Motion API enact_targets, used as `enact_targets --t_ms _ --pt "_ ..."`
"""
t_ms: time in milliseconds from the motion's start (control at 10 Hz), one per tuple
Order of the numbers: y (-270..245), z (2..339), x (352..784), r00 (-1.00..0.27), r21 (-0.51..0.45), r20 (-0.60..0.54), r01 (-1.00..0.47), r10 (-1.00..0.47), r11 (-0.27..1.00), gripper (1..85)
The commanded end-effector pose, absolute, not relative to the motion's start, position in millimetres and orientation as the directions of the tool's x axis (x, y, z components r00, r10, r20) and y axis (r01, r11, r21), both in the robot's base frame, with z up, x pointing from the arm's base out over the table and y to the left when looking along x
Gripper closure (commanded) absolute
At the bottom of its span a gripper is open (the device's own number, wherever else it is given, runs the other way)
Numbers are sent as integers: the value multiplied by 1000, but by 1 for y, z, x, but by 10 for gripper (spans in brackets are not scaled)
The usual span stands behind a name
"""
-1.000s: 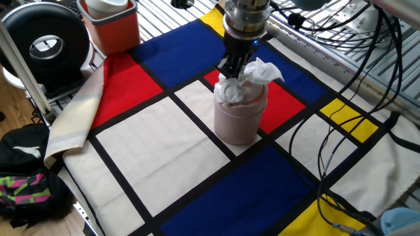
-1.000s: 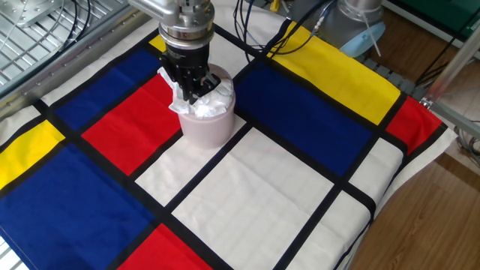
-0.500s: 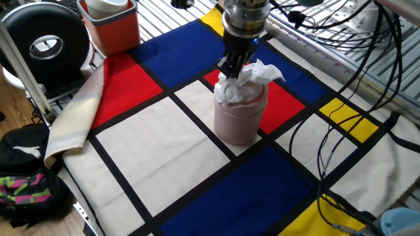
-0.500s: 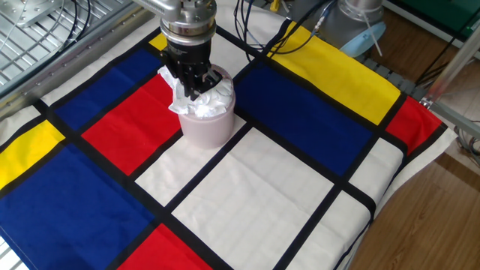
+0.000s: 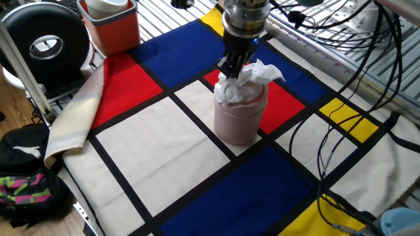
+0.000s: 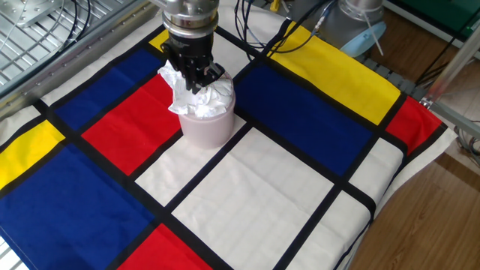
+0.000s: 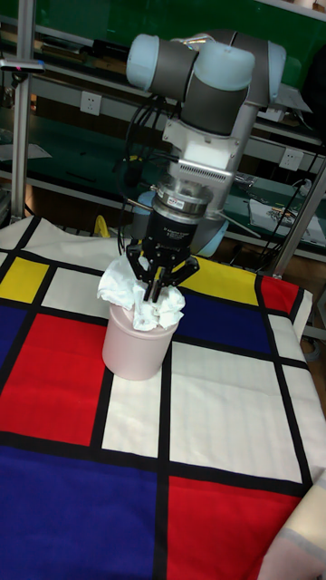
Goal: Put the garbage in the trash can
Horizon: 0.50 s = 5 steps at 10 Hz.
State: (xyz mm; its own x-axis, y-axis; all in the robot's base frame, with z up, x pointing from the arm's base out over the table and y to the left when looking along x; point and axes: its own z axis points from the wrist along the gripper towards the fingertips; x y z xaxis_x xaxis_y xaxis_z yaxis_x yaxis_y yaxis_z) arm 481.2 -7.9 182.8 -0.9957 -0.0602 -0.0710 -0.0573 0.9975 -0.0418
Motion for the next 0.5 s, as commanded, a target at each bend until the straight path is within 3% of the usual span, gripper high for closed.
enact_targets --t_ms 0,400 --pt "-4 192 473 -997 -40 -68 -41 -44 998 657" --pt "6 191 459 -997 -84 -78 -15 -22 996 653"
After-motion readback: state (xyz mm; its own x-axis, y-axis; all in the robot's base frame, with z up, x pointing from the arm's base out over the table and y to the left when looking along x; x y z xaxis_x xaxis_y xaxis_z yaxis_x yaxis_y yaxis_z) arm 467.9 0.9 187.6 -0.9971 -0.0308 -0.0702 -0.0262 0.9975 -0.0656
